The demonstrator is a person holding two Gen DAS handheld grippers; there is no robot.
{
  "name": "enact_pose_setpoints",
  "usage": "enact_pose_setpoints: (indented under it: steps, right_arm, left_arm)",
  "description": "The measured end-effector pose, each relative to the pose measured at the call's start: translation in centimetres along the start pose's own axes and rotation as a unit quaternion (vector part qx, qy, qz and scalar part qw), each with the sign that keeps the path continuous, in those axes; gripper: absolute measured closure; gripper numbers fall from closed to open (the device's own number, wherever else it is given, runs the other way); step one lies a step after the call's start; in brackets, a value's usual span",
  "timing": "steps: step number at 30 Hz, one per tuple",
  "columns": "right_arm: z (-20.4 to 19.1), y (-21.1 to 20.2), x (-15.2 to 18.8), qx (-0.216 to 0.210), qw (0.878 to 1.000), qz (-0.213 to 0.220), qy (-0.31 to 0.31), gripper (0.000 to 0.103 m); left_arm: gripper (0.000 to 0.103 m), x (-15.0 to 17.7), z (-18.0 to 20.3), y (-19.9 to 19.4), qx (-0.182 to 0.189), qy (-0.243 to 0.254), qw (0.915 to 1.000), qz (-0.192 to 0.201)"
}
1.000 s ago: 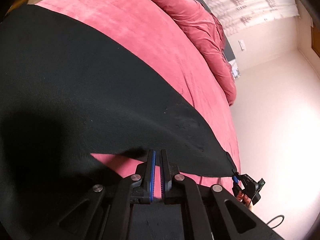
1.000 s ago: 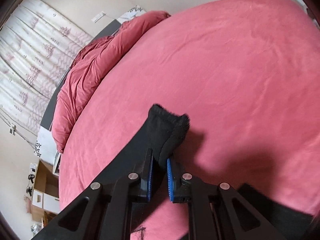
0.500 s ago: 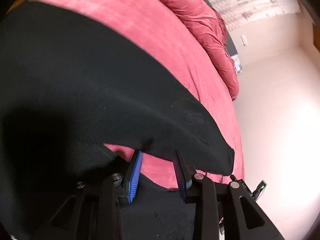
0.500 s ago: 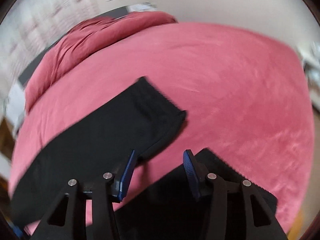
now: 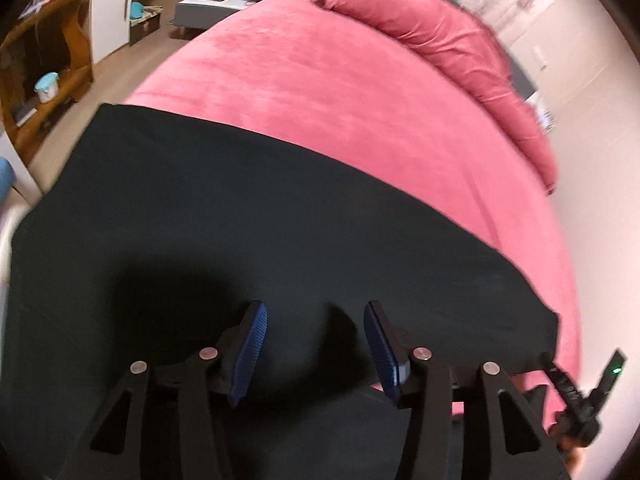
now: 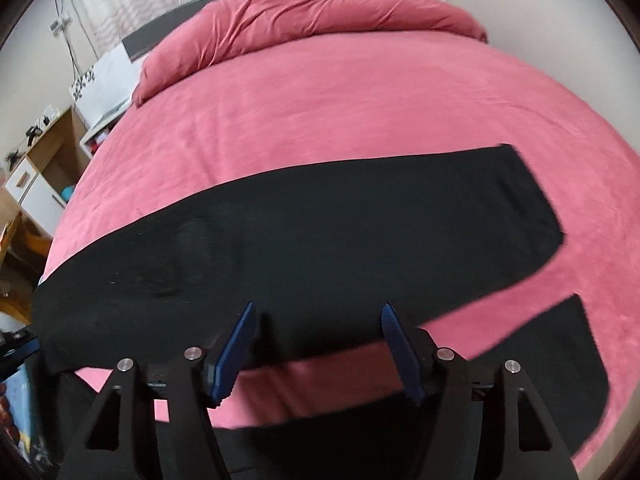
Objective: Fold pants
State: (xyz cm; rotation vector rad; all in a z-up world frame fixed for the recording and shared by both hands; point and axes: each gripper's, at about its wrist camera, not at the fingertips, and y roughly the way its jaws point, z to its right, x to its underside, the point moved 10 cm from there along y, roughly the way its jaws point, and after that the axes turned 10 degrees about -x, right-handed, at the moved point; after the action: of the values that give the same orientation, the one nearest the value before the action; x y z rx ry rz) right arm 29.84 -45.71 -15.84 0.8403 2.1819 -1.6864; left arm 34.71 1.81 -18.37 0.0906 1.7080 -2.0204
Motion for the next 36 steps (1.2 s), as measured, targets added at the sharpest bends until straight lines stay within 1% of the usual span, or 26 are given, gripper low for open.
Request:
enact_pose_setpoints:
  steps: [2, 4, 5, 6, 8, 10, 12, 14, 17, 18, 19, 21, 23, 24, 25, 26, 27, 28, 29, 30, 31, 32, 33, 34, 35, 36]
  right_arm:
    - [-1.2, 1.0, -1.2, 0.008, 1.0, -0.014, 0.005, 0.036]
    - [-2.2, 2.0, -3.0, 0.012, 1.0, -0.021, 0.005, 0.035]
    - [-2.8, 2.7, -3.8, 0.013, 1.0, -0.028, 0.004, 0.033]
    - [-3.3, 3.2, -4.3, 0.013, 0.999, -0.035, 0.005, 0.032]
    - [-4.2, 4.7, -5.7, 0.01, 0.998, -0.05, 0.023, 0.032]
    - [-5.2, 6.6, -7.0, 0.006, 0.996, -0.068, 0.05, 0.032]
    - [-6.1, 8.7, -8.2, 0.012, 0.994, -0.075, 0.073, 0.032]
    - [-6.2, 10.1, -8.7, 0.019, 0.991, -0.081, 0.101, 0.032]
    - [-6.1, 12.1, -8.9, 0.03, 0.985, -0.092, 0.145, 0.032]
    - [-6.0, 12.5, -8.9, 0.035, 0.984, -0.093, 0.149, 0.03]
    - [-6.0, 12.9, -8.9, 0.044, 0.983, -0.092, 0.152, 0.028]
    - [-6.3, 13.7, -9.0, 0.053, 0.983, -0.085, 0.151, 0.016]
    - [-6.6, 14.3, -8.8, 0.066, 0.983, -0.088, 0.145, 0.013]
    - [-6.8, 14.6, -8.7, 0.074, 0.983, -0.091, 0.14, 0.011]
    - [-7.0, 15.0, -8.6, 0.088, 0.983, -0.094, 0.129, 0.01]
    - [-7.2, 15.2, -8.5, 0.097, 0.983, -0.095, 0.123, 0.01]
    - [-7.3, 15.3, -8.4, 0.105, 0.983, -0.093, 0.119, 0.011]
    - [-7.4, 15.3, -8.3, 0.112, 0.983, -0.089, 0.115, 0.011]
    - [-7.6, 15.2, -8.2, 0.113, 0.984, -0.085, 0.111, 0.015]
    - [-7.8, 15.3, -8.1, 0.112, 0.985, -0.082, 0.105, 0.021]
    - [-8.0, 15.2, -8.0, 0.11, 0.986, -0.077, 0.097, 0.025]
    - [-8.3, 14.9, -7.9, 0.106, 0.989, -0.07, 0.082, 0.038]
    - [-8.6, 14.8, -7.9, 0.103, 0.99, -0.066, 0.074, 0.054]
    - [-8.8, 14.6, -7.8, 0.098, 0.991, -0.062, 0.061, 0.063]
    - [-9.1, 14.4, -7.7, 0.093, 0.993, -0.058, 0.045, 0.079]
    - [-9.4, 14.4, -7.5, 0.088, 0.994, -0.056, 0.039, 0.085]
  left_arm:
    - [0.051, -1.4, -1.1, 0.7, -0.006, -0.023, 0.9996, -0.018]
    - [0.051, -2.5, -2.1, 1.1, 0.011, -0.05, 0.9982, -0.032]
    - [0.051, -3.3, -2.3, 1.5, 0.016, -0.06, 0.9974, -0.037]
    - [0.051, -4.3, -2.6, 2.0, 0.013, -0.065, 0.9969, -0.042]
    - [0.051, -5.4, -3.2, 3.0, 0.006, -0.082, 0.9947, -0.062]
    - [0.051, -6.4, -3.0, 3.9, 0.014, -0.098, 0.9921, -0.077]
    - [0.051, -7.7, -2.8, 4.6, 0.003, -0.108, 0.9917, -0.071]
    - [0.051, -8.8, -2.9, 5.4, -0.03, -0.105, 0.992, -0.063]
    - [0.051, -9.6, -2.4, 7.0, -0.045, -0.104, 0.9907, -0.075]
    - [0.051, -9.8, -2.4, 7.5, -0.056, -0.101, 0.9904, -0.077]
    - [0.051, -10.2, -2.5, 7.9, -0.069, -0.095, 0.9906, -0.07]
    - [0.051, -10.6, -2.6, 8.2, -0.084, -0.085, 0.9911, -0.059]
    - [0.05, -10.7, -2.7, 8.5, -0.092, -0.084, 0.9908, -0.053]
    - [0.048, -10.6, -3.0, 8.8, -0.093, -0.086, 0.9906, -0.051]
    - [0.043, -10.4, -3.2, 9.0, -0.092, -0.088, 0.9907, -0.048]
    - [0.04, -10.2, -2.9, 9.1, -0.09, -0.085, 0.9913, -0.042]
    - [0.035, -9.9, -2.6, 9.2, -0.097, -0.072, 0.9918, -0.04]
    - [0.032, -9.5, -2.2, 9.3, -0.11, -0.053, 0.9916, -0.04]
    - [0.032, -9.1, -1.8, 9.3, -0.128, -0.028, 0.9905, -0.042]
    - [0.032, -8.9, -1.7, 9.2, -0.138, -0.007, 0.9894, -0.043]
    - [0.034, -8.7, -1.8, 9.1, -0.139, -0.002, 0.9894, -0.042]
    - [0.036, -8.5, -2.1, 9.0, -0.133, -0.009, 0.9903, -0.041]
    - [0.043, -8.4, -2.3, 8.9, -0.127, -0.019, 0.9909, -0.039]
    - [0.052, -8.6, -2.6, 8.9, -0.125, -0.027, 0.9912, -0.035]
    - [0.059, -8.4, -3.1, 8.7, -0.124, -0.032, 0.9913, -0.03]
    - [0.067, -8.0, -3.7, 8.4, -0.119, -0.03, 0.9921, -0.025]
